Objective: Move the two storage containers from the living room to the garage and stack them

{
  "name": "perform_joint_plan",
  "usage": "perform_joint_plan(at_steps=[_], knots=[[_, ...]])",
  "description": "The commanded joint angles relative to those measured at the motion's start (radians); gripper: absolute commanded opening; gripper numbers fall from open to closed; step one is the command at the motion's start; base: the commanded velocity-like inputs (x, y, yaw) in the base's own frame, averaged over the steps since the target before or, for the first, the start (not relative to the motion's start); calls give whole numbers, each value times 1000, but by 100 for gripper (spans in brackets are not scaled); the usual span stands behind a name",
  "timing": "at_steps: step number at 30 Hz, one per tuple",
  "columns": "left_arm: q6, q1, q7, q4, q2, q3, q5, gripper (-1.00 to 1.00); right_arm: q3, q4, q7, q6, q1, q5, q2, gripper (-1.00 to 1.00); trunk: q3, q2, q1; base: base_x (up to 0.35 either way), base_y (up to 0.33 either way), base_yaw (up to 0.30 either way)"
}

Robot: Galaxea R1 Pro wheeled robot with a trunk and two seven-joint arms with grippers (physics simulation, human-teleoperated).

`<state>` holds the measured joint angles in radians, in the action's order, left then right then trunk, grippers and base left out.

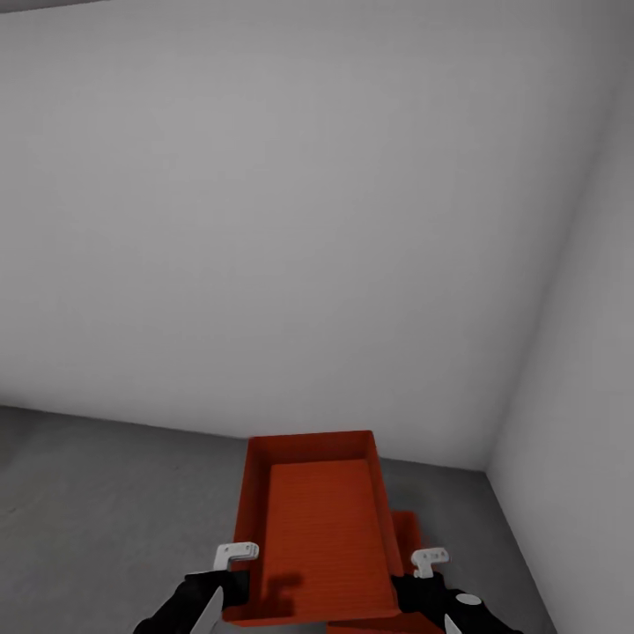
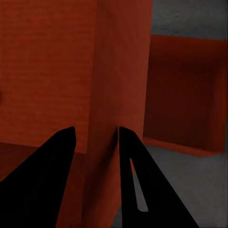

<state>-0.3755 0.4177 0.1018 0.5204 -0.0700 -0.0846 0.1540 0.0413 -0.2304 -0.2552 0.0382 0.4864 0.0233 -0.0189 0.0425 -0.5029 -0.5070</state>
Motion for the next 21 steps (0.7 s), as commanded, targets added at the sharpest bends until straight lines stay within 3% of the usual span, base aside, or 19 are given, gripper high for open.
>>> perform_joint_plan(at_steps=[1,17,21], knots=[[67,1,38,10,0,6,-24,-100,43,3,-21,5,0,3,22,-100,2,-2,0,0,0,-297],[67,1,37,10,0,6,-24,-100,43,3,-21,5,0,3,22,-100,2,-2,0,0,0,-299],[67,1,37,10,1,6,-24,-100,43,3,-21,5,0,3,22,-100,2,-2,0,0,0,-134]])
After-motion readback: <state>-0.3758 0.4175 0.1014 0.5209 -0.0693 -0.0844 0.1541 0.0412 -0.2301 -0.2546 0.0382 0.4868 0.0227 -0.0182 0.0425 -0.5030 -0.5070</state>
